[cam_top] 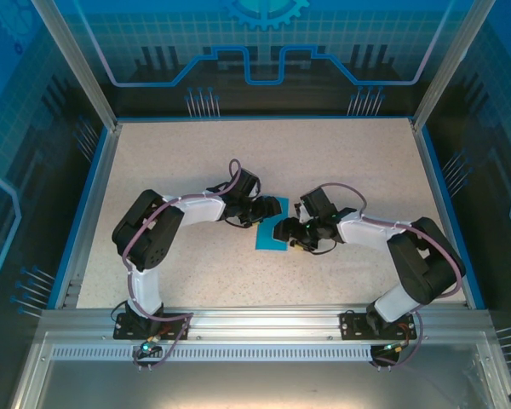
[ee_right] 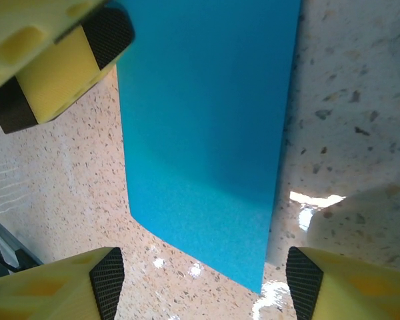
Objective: Fold a paper plane with a square sheet of paper (pick it up from the middle)
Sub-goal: Turn over the paper at the center of the table, then third fold the triangle at the center of the table.
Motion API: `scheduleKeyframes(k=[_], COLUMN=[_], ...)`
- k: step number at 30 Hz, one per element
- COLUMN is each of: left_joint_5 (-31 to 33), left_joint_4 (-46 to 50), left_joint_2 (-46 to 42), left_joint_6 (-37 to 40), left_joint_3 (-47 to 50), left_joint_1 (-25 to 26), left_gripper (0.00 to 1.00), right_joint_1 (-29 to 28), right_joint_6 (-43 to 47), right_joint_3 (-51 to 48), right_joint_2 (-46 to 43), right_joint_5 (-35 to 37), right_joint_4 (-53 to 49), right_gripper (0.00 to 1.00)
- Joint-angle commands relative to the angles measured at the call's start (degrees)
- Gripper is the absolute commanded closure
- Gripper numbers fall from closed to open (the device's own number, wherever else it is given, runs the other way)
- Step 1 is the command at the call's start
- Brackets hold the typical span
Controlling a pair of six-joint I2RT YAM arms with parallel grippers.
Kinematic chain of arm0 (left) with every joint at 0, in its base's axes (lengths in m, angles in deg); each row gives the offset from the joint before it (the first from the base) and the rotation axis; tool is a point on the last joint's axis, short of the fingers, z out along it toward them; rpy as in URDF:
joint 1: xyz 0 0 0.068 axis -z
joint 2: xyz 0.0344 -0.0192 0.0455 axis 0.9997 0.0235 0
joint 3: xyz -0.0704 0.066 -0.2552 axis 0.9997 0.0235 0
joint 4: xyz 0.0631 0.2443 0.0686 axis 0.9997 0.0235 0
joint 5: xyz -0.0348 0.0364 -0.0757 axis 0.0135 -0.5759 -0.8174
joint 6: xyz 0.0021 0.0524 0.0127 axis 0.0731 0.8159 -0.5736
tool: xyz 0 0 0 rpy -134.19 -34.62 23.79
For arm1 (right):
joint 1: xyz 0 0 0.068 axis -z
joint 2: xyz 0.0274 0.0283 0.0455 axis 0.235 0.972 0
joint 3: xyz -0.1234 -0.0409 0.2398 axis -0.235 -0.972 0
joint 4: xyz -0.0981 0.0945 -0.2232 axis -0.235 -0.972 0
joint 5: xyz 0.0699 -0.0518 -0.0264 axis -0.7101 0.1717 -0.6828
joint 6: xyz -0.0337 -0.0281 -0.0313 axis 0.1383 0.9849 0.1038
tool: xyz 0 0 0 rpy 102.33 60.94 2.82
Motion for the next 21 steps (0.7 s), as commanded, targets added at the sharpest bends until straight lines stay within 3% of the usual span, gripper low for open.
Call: scheduleKeyframes(k=[1,11,21], left_joint_5=[-0.9,-0.8,-0.8], left_joint_4=[2.5,2.5,2.4], left_joint_2=[1.9,2.0,2.0], left_joint_6=[-0.9,-1.1,-1.2], left_joint_3=[-0.3,-0.2,-0.1], left_joint_1=[-0.7,-0.7,-0.7], left_gripper=[0.27,0.27,0.27], right_joint_1=[-1.0,-1.8,-2.1], right_joint_6=[-1.4,-2.5,-4.3], right_joint_3=[1.3,1.2,-0.3], right_joint_2=[1.1,3.0,1.0], right_joint_5=[-1.8,-2.8,-3.8], right_joint_4=[-0.7,-0.4,1.0], right_gripper=[0.33,0.35,0.52])
